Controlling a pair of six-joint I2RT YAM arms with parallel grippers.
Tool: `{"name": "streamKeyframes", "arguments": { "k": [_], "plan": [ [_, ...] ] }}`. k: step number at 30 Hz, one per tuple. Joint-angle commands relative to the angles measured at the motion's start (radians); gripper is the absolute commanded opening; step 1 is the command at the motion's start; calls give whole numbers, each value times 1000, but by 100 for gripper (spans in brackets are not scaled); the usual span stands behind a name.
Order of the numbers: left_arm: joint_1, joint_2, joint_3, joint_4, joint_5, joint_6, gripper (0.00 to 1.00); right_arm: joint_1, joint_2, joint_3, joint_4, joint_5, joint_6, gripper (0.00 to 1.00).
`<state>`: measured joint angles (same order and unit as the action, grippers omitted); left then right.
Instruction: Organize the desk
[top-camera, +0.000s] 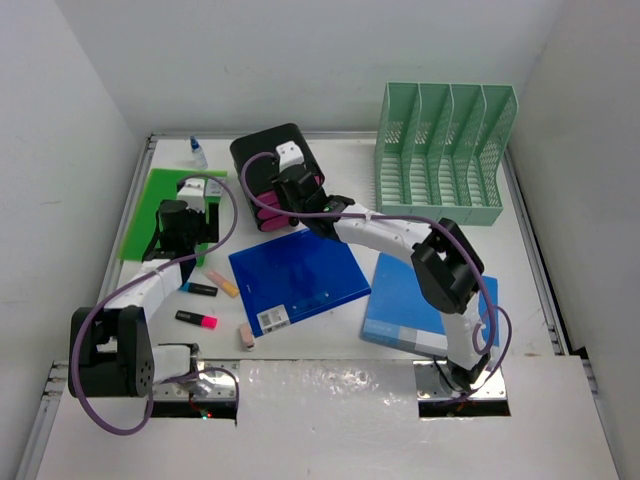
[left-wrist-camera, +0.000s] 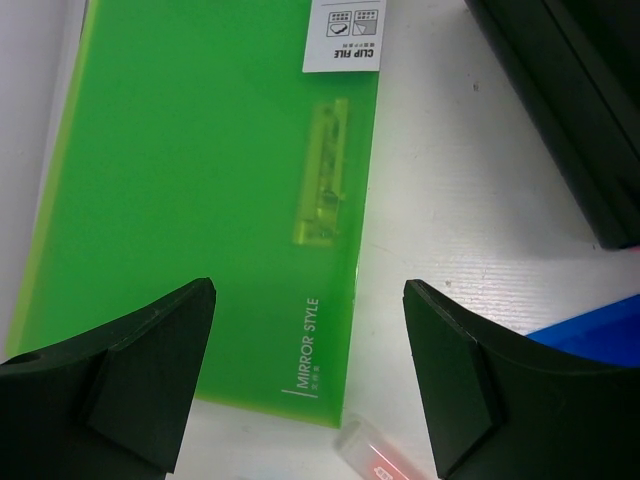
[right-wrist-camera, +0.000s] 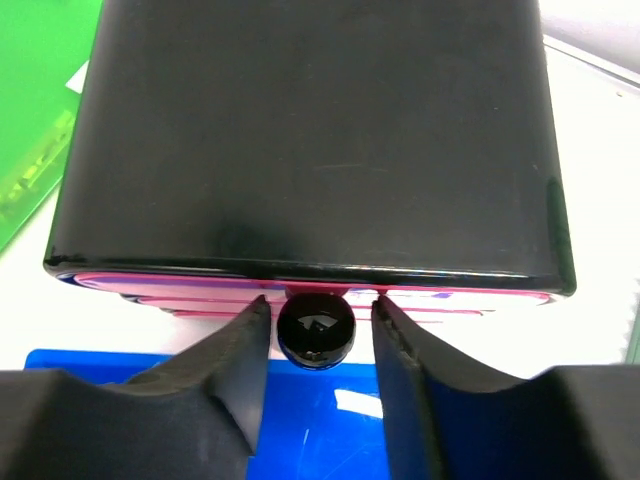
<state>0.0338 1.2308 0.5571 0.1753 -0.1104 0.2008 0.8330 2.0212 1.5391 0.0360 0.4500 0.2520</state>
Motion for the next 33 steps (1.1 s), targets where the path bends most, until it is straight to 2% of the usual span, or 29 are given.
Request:
{"name": "streamKeyframes", "arguments": {
  "k": [1,7,12,15,18,25,30,32,33],
  "plan": [
    [9,1,32,20,17,-8,74,-3,4,39,53,41,16,42],
    [11,10,38,10,29,-6,74,-3,28,43,28,41,16,36],
    [11,33,50,-8,52,0,74,-2,2,-3,28,27,26,11],
    [11,77,85,-65,142,14,74,9,-30,-68,54,33,38,4],
    [11,122,119,-111,152,26,74,28,-81,-141,90,45,38,0],
    [11,61,112,-154,256,120,74,80,-211,-292,126,87,44,1],
    [11,-39,107,-282,369,294,75,104,-297,-396,139,53,81,7],
    [12,-60,119,-361,396,389,76,107,-321,-431,142,0,110,15],
    [9,-59,133,-422,419,457,77,107,-347,-477,137,-34,121,33]
  ]
}}
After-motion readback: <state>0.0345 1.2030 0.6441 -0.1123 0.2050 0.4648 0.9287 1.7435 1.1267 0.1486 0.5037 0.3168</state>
